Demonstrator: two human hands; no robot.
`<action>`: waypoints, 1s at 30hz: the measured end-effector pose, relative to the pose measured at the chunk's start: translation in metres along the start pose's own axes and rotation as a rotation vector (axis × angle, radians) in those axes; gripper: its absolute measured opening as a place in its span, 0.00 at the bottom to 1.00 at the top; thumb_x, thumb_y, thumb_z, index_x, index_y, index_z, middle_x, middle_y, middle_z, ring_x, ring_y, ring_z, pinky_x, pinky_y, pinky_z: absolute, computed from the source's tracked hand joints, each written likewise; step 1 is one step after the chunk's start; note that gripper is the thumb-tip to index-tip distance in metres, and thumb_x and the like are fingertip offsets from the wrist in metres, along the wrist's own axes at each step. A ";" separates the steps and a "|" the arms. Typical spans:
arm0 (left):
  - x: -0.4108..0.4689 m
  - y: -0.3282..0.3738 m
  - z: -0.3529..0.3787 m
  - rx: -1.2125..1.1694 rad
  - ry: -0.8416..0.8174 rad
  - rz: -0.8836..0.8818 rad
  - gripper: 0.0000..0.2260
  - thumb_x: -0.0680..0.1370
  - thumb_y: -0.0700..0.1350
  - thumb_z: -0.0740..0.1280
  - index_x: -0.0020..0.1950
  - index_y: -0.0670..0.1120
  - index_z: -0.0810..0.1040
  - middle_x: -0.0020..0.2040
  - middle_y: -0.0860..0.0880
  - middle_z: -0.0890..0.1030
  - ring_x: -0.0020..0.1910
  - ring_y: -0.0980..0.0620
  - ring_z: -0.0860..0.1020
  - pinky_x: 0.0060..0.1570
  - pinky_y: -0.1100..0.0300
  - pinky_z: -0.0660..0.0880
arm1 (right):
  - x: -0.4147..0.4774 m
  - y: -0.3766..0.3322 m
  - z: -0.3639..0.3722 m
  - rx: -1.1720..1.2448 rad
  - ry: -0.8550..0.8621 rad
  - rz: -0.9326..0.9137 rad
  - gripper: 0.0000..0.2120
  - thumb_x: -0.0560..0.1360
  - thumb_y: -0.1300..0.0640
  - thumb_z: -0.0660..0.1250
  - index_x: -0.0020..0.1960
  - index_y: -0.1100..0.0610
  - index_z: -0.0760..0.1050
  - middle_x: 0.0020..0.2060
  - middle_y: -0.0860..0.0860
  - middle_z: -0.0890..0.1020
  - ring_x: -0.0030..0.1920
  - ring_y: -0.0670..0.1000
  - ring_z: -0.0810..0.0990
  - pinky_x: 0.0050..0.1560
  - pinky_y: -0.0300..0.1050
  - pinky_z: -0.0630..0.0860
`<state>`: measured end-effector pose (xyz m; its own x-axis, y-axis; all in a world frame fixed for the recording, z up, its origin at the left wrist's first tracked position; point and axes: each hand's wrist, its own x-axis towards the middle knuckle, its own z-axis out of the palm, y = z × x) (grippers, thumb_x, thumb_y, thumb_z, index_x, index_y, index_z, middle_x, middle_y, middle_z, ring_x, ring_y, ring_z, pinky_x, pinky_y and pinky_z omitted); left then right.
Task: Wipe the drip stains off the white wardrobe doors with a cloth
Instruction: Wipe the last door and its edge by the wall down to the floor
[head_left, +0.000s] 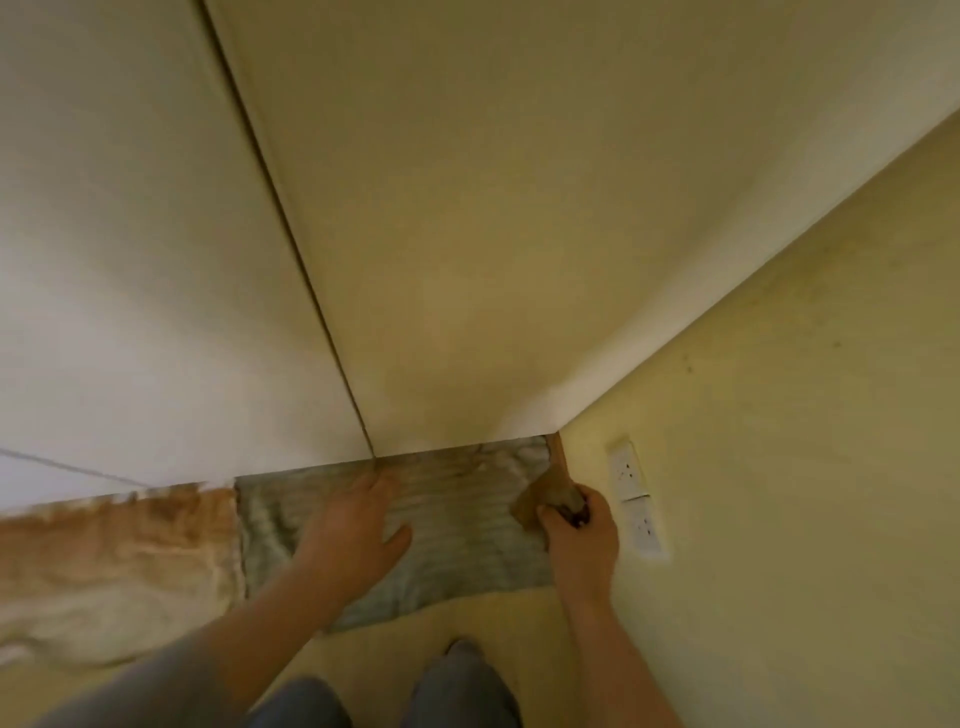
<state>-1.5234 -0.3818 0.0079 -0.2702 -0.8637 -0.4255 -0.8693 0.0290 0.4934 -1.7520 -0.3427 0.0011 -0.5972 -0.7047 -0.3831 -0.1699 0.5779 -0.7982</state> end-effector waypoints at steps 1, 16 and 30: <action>-0.024 0.013 -0.024 -0.020 -0.010 -0.025 0.27 0.81 0.55 0.63 0.78 0.50 0.61 0.74 0.49 0.68 0.67 0.50 0.72 0.63 0.59 0.69 | -0.020 -0.025 -0.014 -0.015 -0.023 0.011 0.16 0.74 0.66 0.70 0.60 0.59 0.76 0.48 0.53 0.81 0.48 0.55 0.81 0.49 0.51 0.81; -0.402 0.009 -0.257 -0.480 0.574 -0.547 0.19 0.79 0.49 0.68 0.69 0.49 0.74 0.65 0.51 0.77 0.62 0.53 0.76 0.60 0.56 0.74 | -0.330 -0.290 -0.014 -0.312 -0.753 -0.395 0.12 0.75 0.62 0.71 0.54 0.50 0.74 0.47 0.44 0.79 0.47 0.40 0.76 0.40 0.31 0.71; -0.705 -0.235 -0.317 -0.549 0.938 -0.970 0.20 0.79 0.50 0.67 0.70 0.49 0.73 0.66 0.52 0.76 0.62 0.52 0.76 0.57 0.59 0.73 | -0.692 -0.333 0.225 -0.392 -1.255 -0.671 0.10 0.74 0.65 0.69 0.51 0.55 0.75 0.42 0.51 0.81 0.37 0.48 0.79 0.32 0.32 0.72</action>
<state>-0.9971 0.0601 0.4324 0.8698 -0.4428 -0.2178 -0.2272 -0.7512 0.6197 -1.1060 -0.1402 0.4280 0.6964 -0.6487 -0.3069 -0.4527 -0.0652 -0.8893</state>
